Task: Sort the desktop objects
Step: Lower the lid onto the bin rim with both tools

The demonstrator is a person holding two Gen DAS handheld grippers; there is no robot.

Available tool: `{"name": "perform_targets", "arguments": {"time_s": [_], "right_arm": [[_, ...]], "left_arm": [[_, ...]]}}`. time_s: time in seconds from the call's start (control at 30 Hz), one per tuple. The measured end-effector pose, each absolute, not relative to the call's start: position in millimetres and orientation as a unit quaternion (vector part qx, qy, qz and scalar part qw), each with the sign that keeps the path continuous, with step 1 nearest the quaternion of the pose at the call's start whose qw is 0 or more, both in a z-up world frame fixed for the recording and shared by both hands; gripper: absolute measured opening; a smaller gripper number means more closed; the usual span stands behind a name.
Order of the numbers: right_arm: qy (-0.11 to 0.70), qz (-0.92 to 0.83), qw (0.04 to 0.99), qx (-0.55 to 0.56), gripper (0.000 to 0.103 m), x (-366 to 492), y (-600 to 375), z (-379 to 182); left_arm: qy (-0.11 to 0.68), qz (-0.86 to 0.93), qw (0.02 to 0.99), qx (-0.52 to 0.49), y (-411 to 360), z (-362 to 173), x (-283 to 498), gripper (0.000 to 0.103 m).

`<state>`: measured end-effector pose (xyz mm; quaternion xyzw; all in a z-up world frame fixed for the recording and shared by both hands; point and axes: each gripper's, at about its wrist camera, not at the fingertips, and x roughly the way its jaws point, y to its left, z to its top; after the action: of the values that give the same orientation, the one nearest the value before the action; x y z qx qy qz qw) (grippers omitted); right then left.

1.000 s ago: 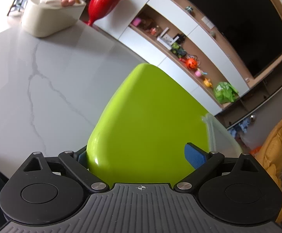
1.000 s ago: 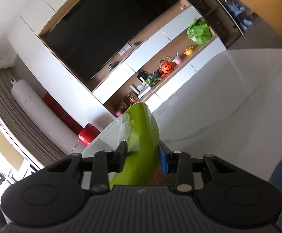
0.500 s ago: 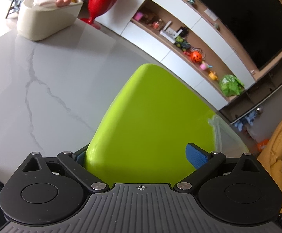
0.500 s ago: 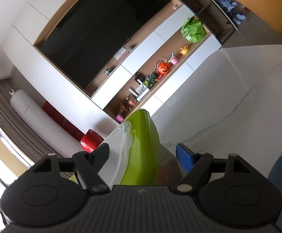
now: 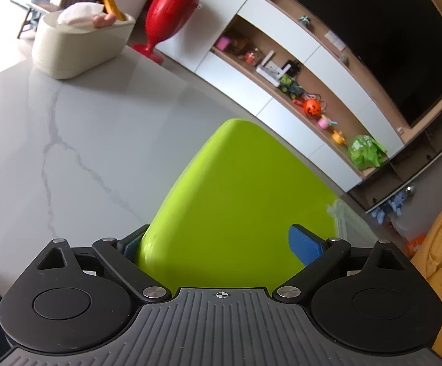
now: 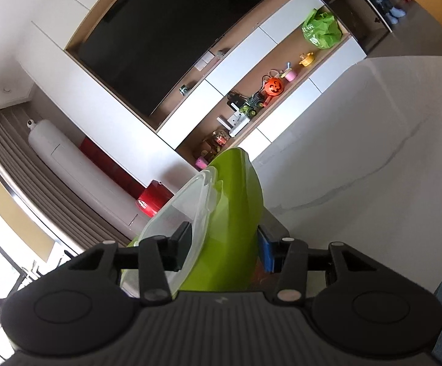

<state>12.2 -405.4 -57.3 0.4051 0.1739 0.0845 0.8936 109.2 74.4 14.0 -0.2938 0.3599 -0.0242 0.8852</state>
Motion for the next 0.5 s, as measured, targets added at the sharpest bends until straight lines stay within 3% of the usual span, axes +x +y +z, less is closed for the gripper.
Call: {"name": "perform_targets", "arguments": {"time_s": [0.27,0.4,0.43,0.5], "right_arm": [[0.176,0.067,0.901,0.39,0.048,12.6,-400.3,-53.4],[0.167,0.028,0.919,0.355,0.051,6.5,-393.7,-42.4],[0.151,0.012,0.929,0.339,0.054,-3.2,-389.4,-36.1],[0.107,-0.005,0.95,0.294,0.077,-28.2,-377.9,-21.7]], "left_arm": [[0.364,-0.029,0.888,-0.278,72.0,8.2,119.6,0.097],[0.317,-0.005,0.909,-0.271,77.0,28.2,84.8,0.097],[0.298,0.004,0.918,-0.263,78.6,36.4,70.1,0.097],[0.265,0.018,0.933,-0.244,82.0,51.0,40.2,0.098]]}}
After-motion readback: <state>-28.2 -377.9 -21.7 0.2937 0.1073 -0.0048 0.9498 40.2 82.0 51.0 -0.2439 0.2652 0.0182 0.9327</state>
